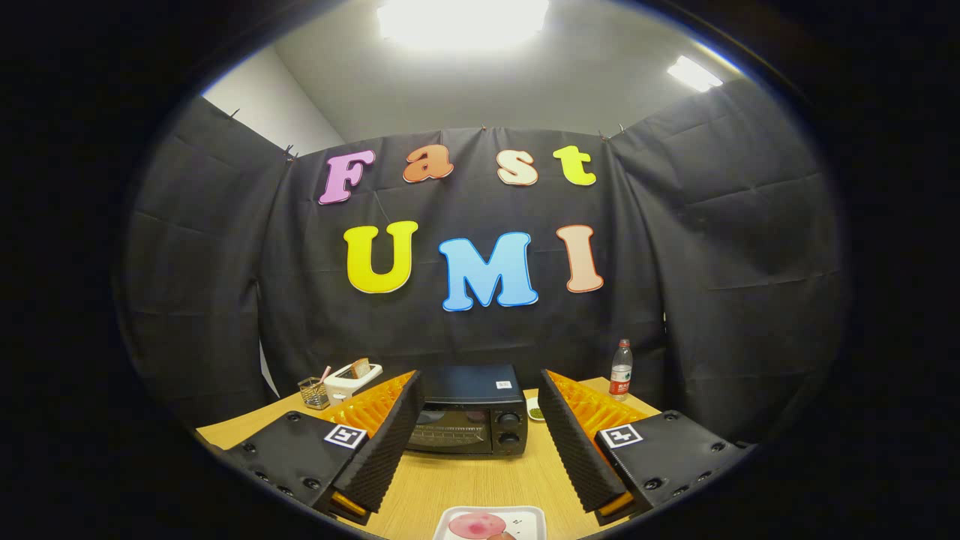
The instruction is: Open the toaster oven, put the food inside, and close the toaster oven door.
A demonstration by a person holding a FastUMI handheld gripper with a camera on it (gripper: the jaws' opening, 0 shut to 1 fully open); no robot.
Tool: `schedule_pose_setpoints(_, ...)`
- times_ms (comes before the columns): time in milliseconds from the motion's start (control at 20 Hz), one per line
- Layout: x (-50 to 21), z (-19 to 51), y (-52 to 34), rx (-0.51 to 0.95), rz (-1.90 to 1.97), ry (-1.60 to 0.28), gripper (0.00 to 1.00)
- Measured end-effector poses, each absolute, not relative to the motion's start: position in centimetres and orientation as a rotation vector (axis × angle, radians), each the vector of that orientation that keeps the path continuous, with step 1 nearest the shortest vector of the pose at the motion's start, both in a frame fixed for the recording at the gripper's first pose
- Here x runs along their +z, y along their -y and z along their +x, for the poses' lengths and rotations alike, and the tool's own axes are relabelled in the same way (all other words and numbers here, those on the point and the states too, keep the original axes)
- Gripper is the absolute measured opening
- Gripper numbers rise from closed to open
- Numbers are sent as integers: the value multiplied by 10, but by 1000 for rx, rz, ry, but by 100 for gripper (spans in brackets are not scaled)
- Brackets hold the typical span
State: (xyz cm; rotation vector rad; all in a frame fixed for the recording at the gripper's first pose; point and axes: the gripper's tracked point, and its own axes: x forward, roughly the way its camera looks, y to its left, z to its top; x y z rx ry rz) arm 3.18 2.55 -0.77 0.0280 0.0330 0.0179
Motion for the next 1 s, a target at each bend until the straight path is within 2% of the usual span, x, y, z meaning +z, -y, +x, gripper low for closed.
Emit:
schedule_pose_setpoints(650,-38,120,-100,111,53,-86,97)
schedule_pose_setpoints(1000,-80,171,-123,120,51,-158,97)
